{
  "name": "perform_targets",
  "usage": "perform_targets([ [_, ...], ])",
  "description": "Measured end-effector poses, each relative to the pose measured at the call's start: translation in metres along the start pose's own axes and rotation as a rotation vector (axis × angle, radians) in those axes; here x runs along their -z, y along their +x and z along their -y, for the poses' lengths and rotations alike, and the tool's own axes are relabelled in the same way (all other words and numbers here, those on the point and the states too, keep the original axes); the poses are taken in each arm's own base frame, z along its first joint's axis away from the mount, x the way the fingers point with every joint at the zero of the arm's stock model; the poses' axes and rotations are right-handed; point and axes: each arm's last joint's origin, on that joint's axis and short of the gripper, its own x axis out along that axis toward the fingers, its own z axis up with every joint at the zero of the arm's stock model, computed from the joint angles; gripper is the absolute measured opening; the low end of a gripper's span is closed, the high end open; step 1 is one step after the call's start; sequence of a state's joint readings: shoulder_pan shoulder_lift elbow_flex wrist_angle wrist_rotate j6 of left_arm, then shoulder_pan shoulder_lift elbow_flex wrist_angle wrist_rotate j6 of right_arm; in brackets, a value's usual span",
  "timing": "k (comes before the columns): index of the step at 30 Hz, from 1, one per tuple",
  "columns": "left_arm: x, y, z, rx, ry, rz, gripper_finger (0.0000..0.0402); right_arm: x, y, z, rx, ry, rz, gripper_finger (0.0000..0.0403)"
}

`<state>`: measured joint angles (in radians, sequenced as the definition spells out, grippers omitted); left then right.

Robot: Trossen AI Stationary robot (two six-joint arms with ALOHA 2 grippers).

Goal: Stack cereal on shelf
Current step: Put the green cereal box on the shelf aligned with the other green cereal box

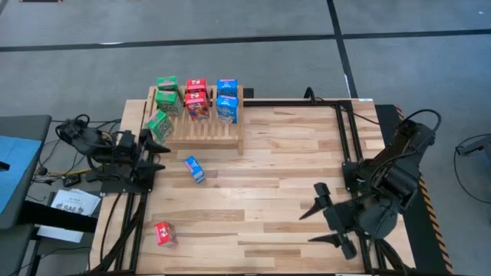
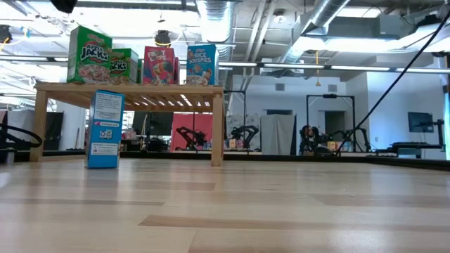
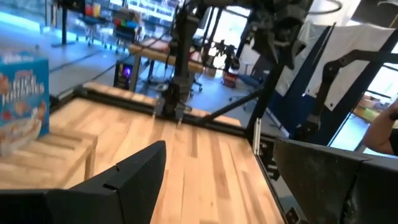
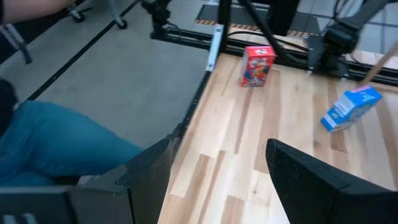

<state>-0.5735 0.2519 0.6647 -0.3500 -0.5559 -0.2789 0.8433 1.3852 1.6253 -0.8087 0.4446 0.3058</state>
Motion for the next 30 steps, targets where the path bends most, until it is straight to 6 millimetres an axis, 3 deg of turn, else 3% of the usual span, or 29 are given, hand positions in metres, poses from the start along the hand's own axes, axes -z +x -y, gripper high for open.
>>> perform_targets([
  [15, 0.019, -0.002, -0.006, -0.058, -0.169, -0.172, 0.0286, -0.005, 0.002, 0.038, 0.127, 0.053, -0.024, 0.0286],
  [30, 0.024, -0.003, -0.011, -0.152, -0.150, -0.199, 0.0286, -0.012, 0.011, 0.080, 0.270, 0.136, -0.019, 0.0286],
])
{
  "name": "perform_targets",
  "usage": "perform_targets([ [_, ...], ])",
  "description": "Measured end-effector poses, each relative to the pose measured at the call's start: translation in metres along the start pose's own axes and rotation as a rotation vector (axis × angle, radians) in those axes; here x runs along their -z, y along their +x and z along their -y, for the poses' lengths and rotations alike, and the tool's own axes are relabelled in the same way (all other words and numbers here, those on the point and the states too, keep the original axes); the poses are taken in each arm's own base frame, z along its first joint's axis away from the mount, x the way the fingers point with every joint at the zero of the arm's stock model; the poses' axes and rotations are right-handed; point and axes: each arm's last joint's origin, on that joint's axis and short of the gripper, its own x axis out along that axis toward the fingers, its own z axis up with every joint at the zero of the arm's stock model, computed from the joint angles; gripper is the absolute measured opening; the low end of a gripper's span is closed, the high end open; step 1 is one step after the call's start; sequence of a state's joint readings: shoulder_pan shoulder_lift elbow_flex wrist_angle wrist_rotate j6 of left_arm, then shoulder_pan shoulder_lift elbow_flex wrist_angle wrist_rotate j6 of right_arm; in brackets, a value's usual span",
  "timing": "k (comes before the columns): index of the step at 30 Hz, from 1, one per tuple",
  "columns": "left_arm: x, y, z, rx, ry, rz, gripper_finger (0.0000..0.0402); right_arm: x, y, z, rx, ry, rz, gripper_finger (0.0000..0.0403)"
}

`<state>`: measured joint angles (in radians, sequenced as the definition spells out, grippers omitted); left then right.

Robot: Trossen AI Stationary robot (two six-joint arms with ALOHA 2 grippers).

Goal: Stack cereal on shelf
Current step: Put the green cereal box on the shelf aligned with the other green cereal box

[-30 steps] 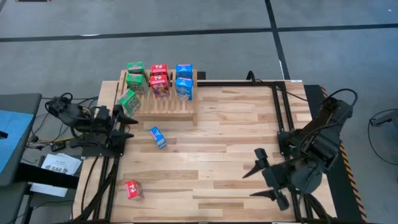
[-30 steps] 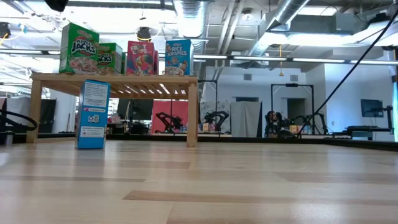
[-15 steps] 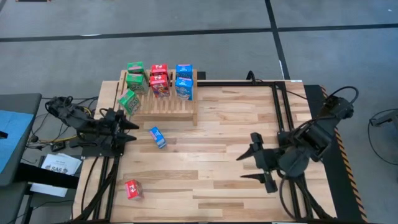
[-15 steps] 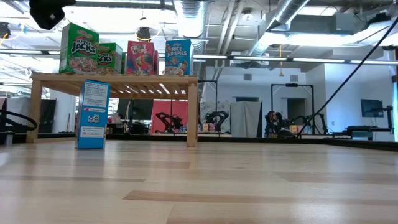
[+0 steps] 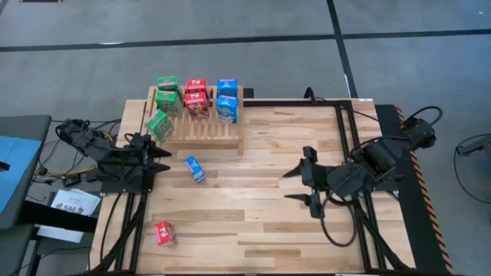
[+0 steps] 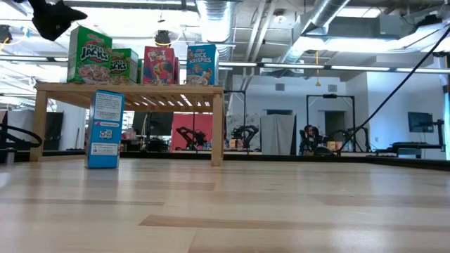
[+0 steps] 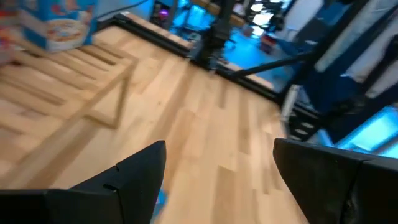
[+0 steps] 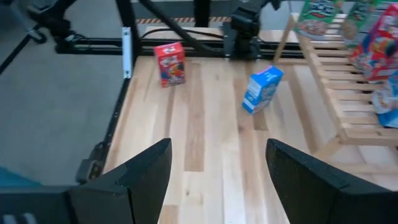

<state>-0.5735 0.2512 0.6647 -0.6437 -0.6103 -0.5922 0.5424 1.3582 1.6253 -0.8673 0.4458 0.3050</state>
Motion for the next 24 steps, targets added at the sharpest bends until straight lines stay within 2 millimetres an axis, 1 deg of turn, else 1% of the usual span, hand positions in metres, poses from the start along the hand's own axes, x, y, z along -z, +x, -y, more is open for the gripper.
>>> perform_targets([
  [5, 0.006, 0.000, -0.007, -0.119, -0.007, -0.012, 0.0286, -0.003, 0.005, 0.011, 0.041, 0.024, 0.001, 0.0286],
  [9, 0.011, -0.002, -0.014, -0.207, -0.011, -0.026, 0.0286, -0.004, 0.007, 0.016, 0.058, 0.035, 0.001, 0.0286],
  [15, 0.012, -0.003, -0.020, -0.331, 0.042, 0.026, 0.0286, -0.005, 0.007, 0.017, 0.062, 0.038, 0.001, 0.0286],
  [24, 0.016, -0.006, -0.026, -0.416, 0.040, 0.032, 0.0286, -0.004, 0.007, 0.017, 0.061, 0.037, 0.000, 0.0286],
])
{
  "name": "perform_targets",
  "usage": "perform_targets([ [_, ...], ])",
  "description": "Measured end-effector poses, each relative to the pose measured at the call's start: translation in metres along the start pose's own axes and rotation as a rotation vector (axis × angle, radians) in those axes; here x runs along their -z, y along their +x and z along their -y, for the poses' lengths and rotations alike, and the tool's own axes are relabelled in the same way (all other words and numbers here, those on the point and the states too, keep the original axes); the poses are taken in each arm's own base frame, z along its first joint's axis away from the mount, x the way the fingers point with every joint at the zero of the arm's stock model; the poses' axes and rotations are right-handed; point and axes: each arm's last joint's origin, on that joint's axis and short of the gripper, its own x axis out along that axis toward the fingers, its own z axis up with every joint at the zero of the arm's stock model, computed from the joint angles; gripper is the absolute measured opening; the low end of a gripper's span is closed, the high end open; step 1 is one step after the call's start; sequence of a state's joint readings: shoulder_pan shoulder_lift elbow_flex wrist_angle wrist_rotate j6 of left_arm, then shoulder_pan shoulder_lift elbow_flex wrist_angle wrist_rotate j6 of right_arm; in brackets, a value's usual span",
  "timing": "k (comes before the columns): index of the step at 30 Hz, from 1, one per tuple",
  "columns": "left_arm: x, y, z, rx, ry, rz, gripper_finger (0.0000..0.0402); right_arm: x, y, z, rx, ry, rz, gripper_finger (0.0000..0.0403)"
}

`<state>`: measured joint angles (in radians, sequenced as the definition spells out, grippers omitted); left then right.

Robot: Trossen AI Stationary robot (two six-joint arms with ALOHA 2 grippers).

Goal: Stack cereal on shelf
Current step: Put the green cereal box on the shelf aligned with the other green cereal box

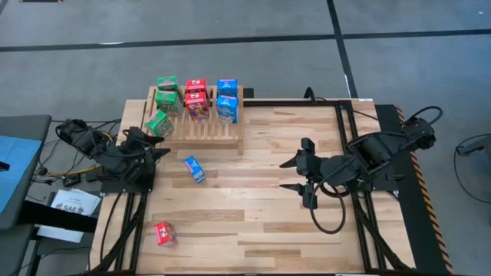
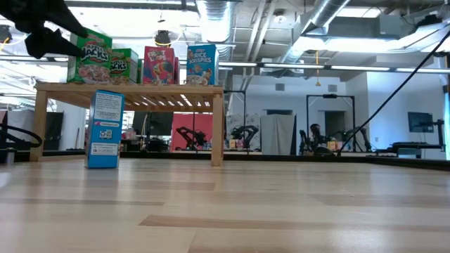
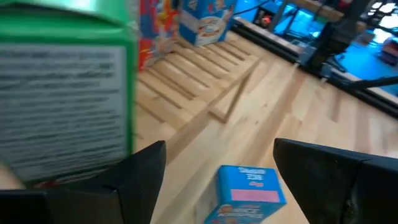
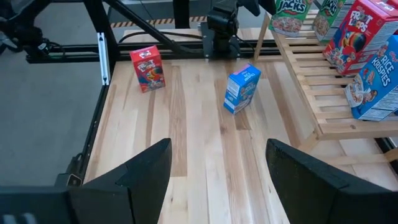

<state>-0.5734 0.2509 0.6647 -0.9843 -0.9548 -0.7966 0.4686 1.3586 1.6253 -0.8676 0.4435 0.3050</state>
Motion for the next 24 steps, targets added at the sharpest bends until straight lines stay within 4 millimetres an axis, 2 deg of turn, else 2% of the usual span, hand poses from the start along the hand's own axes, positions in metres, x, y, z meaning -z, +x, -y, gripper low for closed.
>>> perform_targets([
  [8, 0.004, 0.000, -0.008, -0.094, -0.006, 0.025, 0.0286, 0.000, 0.000, 0.000, 0.000, 0.000, 0.000, 0.0286],
  [24, 0.010, -0.001, -0.017, -0.159, -0.037, -0.005, 0.0286, 0.000, 0.000, 0.000, 0.000, 0.000, 0.000, 0.0286],
])
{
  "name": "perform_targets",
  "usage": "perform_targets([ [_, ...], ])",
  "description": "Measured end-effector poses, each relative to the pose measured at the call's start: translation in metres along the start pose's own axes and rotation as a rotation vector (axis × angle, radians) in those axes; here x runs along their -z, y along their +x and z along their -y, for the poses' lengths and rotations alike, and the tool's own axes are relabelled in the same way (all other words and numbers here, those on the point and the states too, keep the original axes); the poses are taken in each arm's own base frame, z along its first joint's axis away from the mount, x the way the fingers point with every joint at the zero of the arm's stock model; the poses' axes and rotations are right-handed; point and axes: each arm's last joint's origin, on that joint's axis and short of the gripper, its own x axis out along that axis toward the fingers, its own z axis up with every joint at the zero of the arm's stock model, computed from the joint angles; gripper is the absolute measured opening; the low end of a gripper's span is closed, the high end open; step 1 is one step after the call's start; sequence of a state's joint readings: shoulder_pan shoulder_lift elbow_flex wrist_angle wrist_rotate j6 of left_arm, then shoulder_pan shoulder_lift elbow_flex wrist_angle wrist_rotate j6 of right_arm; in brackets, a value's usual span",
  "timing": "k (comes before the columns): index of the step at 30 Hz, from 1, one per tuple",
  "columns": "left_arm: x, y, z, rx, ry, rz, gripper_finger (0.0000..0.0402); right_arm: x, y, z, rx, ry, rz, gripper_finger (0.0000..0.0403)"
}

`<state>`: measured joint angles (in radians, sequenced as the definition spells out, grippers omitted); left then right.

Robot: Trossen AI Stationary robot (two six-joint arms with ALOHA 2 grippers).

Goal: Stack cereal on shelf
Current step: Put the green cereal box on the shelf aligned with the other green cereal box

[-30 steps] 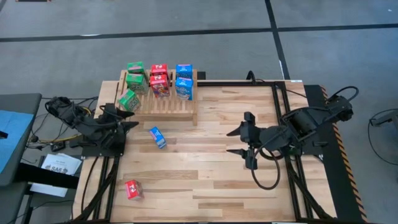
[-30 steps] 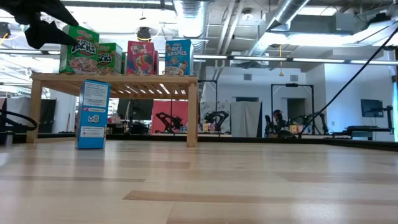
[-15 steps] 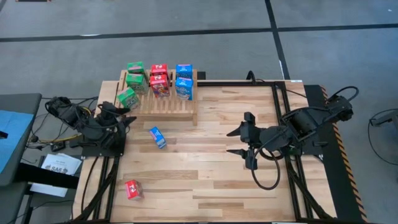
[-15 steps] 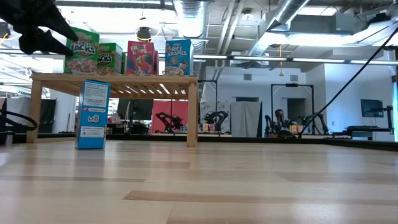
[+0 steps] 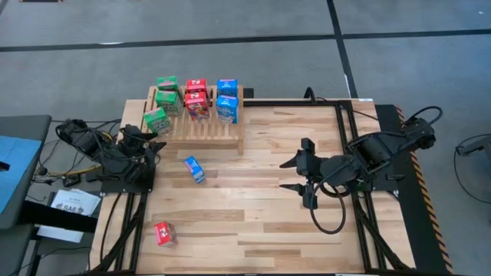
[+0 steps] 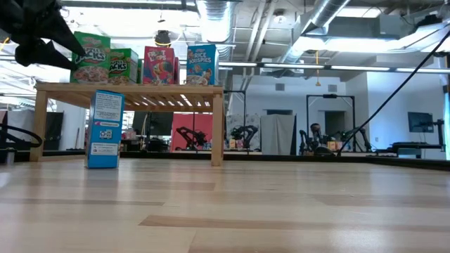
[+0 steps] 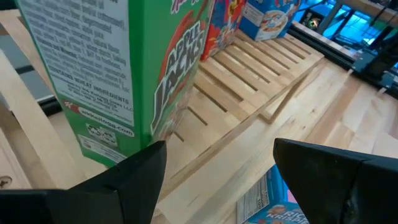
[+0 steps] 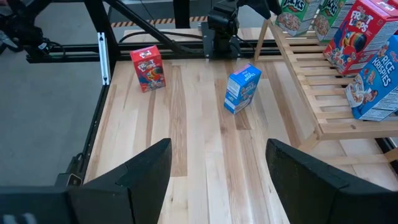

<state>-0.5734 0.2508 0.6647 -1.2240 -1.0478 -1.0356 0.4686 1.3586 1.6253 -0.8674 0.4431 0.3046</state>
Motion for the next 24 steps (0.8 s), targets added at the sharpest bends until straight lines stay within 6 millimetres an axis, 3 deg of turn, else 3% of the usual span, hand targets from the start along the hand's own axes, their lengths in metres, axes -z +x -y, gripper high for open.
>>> perform_targets([
  [14, -0.0028, 0.0000, -0.0024, -0.076, -0.018, 0.093, 0.0286, 0.0000, 0.0001, -0.0001, 0.000, 0.000, 0.000, 0.0286],
  [24, -0.0022, 0.0004, -0.0024, -0.079, -0.031, 0.062, 0.0286, 0.0000, 0.0001, -0.0001, 0.000, -0.001, 0.000, 0.0286],
])
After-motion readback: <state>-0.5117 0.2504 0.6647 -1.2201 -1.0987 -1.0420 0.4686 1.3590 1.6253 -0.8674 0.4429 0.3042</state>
